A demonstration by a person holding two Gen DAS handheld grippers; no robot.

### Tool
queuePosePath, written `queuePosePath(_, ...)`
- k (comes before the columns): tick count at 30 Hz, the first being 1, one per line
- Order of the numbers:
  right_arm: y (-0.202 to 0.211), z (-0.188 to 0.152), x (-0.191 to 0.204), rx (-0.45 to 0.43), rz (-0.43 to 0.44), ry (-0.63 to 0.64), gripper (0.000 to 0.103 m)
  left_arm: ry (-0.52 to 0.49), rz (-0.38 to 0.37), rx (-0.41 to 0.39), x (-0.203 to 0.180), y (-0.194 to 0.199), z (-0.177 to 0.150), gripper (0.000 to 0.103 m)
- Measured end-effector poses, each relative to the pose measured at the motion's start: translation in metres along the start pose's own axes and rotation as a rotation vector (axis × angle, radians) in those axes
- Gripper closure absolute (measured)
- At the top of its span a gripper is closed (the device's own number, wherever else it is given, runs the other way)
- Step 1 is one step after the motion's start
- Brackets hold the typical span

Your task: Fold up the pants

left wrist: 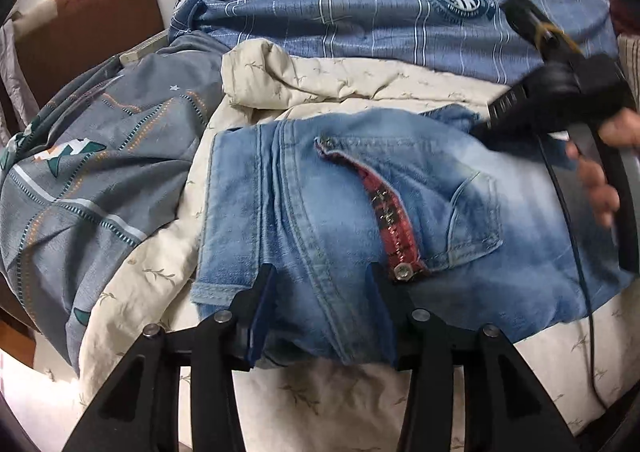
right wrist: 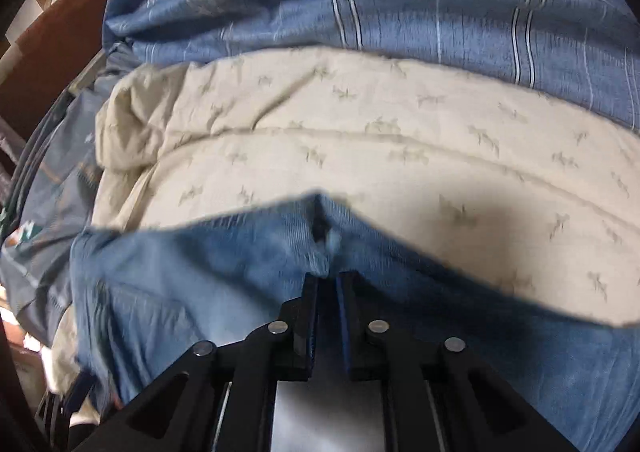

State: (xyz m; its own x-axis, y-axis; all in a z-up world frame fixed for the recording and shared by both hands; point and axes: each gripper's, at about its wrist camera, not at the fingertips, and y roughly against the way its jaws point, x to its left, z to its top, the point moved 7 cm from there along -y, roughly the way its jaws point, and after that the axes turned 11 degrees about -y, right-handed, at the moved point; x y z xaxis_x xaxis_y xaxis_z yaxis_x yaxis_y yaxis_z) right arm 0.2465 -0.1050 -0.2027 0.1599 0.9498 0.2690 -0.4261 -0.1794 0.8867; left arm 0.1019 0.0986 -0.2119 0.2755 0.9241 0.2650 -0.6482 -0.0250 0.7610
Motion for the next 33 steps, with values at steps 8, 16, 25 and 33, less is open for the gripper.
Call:
queuePosePath(8,0.003,0.019,-0.016,-0.058,0.038,-0.116,0.092,-0.034,0.004,0.018,-0.003,0.003,-0.003,0.056)
queuePosePath(16,0.089,-0.013,-0.089,-0.192,0.068,-0.174,0.092,0.025,-0.057,-0.181,-0.008,0.041,0.019,0.045)
queuePosePath(25,0.152,-0.097,-0.215,-0.178,-0.088,-0.28,0.092,-0.125,-0.123,-0.138,-0.077,0.03,0.03,0.034)
queuePosePath(33,0.146,-0.127,-0.262,-0.141,-0.05,-0.394,0.092,-0.261,-0.029,-0.099,-0.099,0.016,0.021,0.034)
